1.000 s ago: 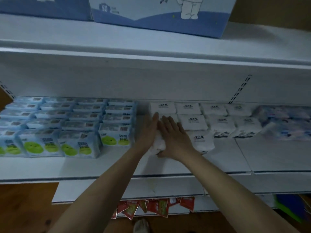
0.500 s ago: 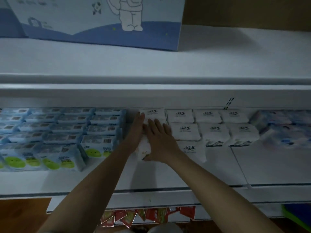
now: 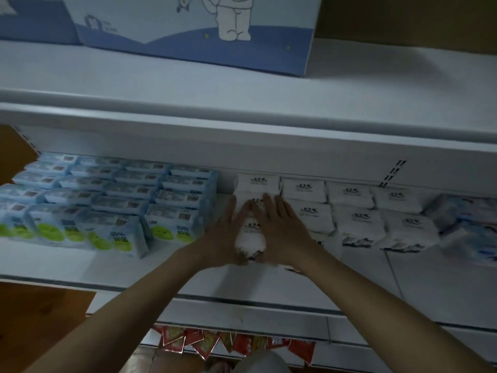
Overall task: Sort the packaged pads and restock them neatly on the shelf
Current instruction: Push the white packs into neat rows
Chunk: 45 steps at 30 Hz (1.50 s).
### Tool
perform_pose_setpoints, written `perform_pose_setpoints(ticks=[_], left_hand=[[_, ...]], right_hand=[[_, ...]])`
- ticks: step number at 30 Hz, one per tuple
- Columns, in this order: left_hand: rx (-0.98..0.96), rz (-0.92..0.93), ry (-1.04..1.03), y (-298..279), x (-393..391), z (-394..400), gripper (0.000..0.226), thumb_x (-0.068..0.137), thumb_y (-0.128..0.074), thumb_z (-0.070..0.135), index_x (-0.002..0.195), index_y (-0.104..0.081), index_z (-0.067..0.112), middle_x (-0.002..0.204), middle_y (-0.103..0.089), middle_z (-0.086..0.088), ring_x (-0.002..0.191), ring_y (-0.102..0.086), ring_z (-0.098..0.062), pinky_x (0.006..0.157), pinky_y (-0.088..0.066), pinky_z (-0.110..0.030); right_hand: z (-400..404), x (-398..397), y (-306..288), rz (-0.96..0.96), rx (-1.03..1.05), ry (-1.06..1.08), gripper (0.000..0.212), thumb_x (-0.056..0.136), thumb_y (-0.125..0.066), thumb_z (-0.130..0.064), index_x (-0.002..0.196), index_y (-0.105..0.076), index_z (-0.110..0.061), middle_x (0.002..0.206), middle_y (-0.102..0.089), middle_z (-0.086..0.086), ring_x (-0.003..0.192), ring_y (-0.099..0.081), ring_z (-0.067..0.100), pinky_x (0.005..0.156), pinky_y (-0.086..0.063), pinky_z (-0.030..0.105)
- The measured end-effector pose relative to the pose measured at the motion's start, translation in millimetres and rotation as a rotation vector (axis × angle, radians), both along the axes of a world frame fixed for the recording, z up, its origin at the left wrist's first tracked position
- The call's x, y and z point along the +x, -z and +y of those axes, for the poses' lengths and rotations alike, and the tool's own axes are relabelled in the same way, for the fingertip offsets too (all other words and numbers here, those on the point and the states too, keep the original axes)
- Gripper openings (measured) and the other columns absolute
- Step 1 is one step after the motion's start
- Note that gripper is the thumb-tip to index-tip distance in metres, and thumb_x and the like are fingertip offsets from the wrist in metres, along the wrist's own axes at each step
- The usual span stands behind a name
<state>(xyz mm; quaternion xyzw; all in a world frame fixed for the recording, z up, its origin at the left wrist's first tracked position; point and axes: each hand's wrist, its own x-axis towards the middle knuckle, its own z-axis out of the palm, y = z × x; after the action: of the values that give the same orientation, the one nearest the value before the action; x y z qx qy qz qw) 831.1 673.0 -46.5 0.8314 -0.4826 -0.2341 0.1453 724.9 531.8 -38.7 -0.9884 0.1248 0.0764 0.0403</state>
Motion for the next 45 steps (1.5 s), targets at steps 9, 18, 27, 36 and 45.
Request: perform_pose_setpoints(ticks=[9, 18, 27, 36, 45], left_hand=[[0.005, -0.164, -0.029, 9.1, 10.3, -3.9, 0.133, 0.071, -0.083, 0.043, 0.149, 0.024, 0.026, 0.158, 0.03, -0.006, 0.15, 0.006, -0.023, 0.121, -0.016, -0.043], [0.013, -0.276, 0.089, -17.5, -12.3, -9.7, 0.134, 0.066, -0.068, 0.075, 0.151, 0.023, 0.027, 0.155, 0.037, -0.001, 0.144, 0.032, -0.02, 0.12, 0.007, -0.047], [0.044, -0.441, 0.29, -3.8, -39.3, -55.8, 0.137, 0.061, -0.055, 0.089, 0.153, 0.018, 0.017, 0.162, 0.019, -0.007, 0.148, 0.019, -0.023, 0.117, 0.006, -0.058], [0.024, -0.442, 0.247, 1.3, -24.8, -55.7, 0.13, 0.061, -0.036, 0.096, 0.149, 0.027, 0.025, 0.16, 0.025, -0.004, 0.147, 0.025, -0.021, 0.116, 0.006, -0.059], [0.009, -0.438, 0.238, 8.6, -25.7, -60.8, 0.126, 0.062, -0.035, 0.096, 0.153, 0.015, 0.026, 0.16, 0.025, 0.005, 0.147, 0.024, -0.021, 0.116, 0.007, -0.06]], right_hand=[[9.5, 9.8, 6.3, -0.008, 0.031, 0.038, 0.125, 0.074, -0.065, -0.071, 0.154, 0.017, -0.022, 0.161, 0.019, 0.017, 0.148, 0.013, 0.04, 0.122, 0.003, 0.048], [-29.1, -59.6, -34.5, -0.005, 0.171, -0.006, 0.127, 0.067, -0.064, -0.08, 0.152, 0.019, -0.034, 0.159, 0.029, -0.006, 0.147, 0.025, 0.013, 0.123, 0.005, 0.038], [-52.8, -83.3, 5.7, -0.05, 0.033, -0.078, 0.128, 0.069, -0.074, -0.065, 0.15, 0.018, -0.029, 0.163, 0.016, 0.002, 0.15, 0.015, 0.02, 0.124, -0.001, 0.042], [-68.6, -78.6, 11.8, -0.111, -0.084, -0.057, 0.133, 0.063, -0.066, -0.079, 0.156, 0.007, -0.019, 0.163, 0.016, 0.006, 0.148, 0.022, 0.023, 0.122, 0.01, 0.045], [-85.4, -70.0, -14.9, 0.032, 0.37, -0.043, 0.115, 0.068, -0.06, -0.079, 0.155, 0.002, -0.038, 0.158, 0.016, -0.02, 0.144, 0.017, 0.0, 0.123, 0.005, 0.034]])
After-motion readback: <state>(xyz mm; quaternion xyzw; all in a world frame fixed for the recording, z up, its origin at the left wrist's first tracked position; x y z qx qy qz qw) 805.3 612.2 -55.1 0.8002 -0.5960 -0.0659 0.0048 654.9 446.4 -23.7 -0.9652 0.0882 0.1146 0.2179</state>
